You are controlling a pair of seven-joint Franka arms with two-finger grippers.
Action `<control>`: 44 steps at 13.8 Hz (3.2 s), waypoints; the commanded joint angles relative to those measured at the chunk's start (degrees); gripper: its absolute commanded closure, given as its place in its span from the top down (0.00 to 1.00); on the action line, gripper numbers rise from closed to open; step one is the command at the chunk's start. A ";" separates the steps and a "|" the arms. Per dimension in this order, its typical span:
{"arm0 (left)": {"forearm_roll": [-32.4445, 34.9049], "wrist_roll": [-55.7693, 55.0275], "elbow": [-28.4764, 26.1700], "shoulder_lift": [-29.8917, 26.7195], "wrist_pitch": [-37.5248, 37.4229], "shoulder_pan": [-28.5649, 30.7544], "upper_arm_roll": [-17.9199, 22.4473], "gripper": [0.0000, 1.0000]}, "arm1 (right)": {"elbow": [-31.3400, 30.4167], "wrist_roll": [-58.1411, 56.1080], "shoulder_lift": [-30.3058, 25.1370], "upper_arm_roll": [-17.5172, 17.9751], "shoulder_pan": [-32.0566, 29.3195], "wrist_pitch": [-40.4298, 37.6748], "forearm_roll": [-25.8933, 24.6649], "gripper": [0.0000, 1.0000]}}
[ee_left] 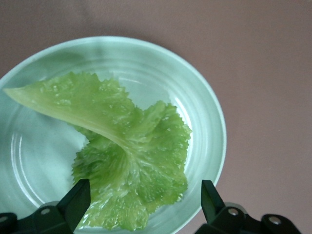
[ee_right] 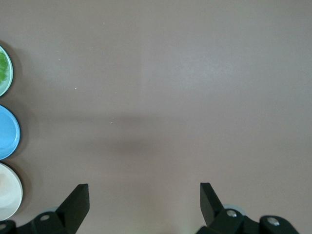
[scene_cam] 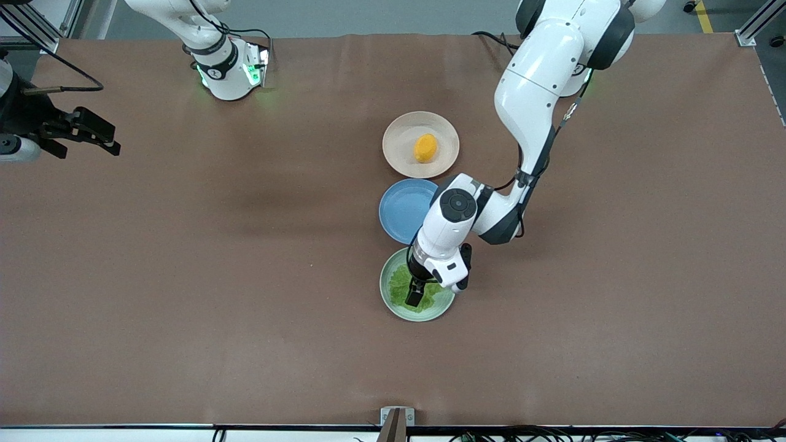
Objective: Pick lemon and lettuce from plates
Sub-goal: 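Close the left gripper on the lettuce while the right gripper reaches the lemon, then lift the lettuce with the left gripper while the right gripper grasps the lemon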
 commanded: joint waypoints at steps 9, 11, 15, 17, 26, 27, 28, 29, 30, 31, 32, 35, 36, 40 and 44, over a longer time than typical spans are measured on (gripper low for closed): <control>-1.22 0.33 0.50 0.53 -4.82 -0.05 -0.42 0.99 | 1.90 -0.24 0.87 -0.64 0.36 0.00 0.45 1.00; -1.22 0.33 0.50 0.71 -4.82 -0.05 -0.42 0.92 | 2.42 -0.32 3.24 -0.64 0.10 0.27 1.33 1.00; -1.40 0.24 0.50 0.71 -4.82 -0.14 -0.42 0.61 | 1.47 -1.48 6.14 -0.03 1.93 0.81 1.24 1.00; -1.40 0.33 0.41 0.71 -4.82 -0.14 -0.42 0.50 | 0.24 11.21 5.53 0.41 7.54 0.80 1.51 1.00; -1.48 0.24 0.50 -0.95 -5.78 0.30 -0.42 0.08 | -12.65 59.31 5.18 7.01 32.92 18.33 4.94 1.00; -1.48 0.24 0.41 -1.57 -6.39 0.38 -0.42 0.08 | -16.52 65.62 5.26 7.01 36.88 24.21 4.50 1.00; -1.48 0.24 0.41 -2.70 -7.79 0.47 -0.42 0.06 | -19.34 69.69 5.52 7.01 40.05 29.14 4.41 1.00; -1.48 0.24 0.41 -3.76 -10.15 0.47 -0.42 0.06 | -20.76 72.07 7.35 7.01 42.43 33.37 4.41 1.00; -1.57 0.24 0.41 -5.25 -12.35 0.65 -0.42 0.04 | -20.69 74.45 10.16 7.01 45.07 35.85 4.24 1.00; -1.57 0.24 0.41 -6.66 -14.20 0.74 -0.42 0.02 | -20.25 77.26 12.71 6.92 47.27 37.87 3.71 1.00; -1.57 0.24 0.41 -8.32 -15.87 0.91 -0.42 0.01 | -19.64 79.89 15.43 6.92 48.86 39.98 1.71 1.00; -1.57 0.50 0.32 -12.28 -17.99 2.31 -0.42 0.00 | -14.21 92.01 24.91 6.92 54.13 43.08 -5.84 1.00; -1.57 1.03 -0.37 -13.86 -19.04 2.75 -0.42 0.00 | -11.83 94.49 28.00 6.92 55.10 43.08 -8.40 1.00; -1.66 12.69 -12.47 -24.92 -22.48 6.44 -0.50 0.00 | -3.56 97.75 38.55 6.66 57.92 43.17 -11.15 1.00; -1.66 28.77 -27.50 -35.48 -22.48 11.27 -0.50 0.00 | -2.49 100.57 40.86 6.48 58.80 43.08 -15.19 1.00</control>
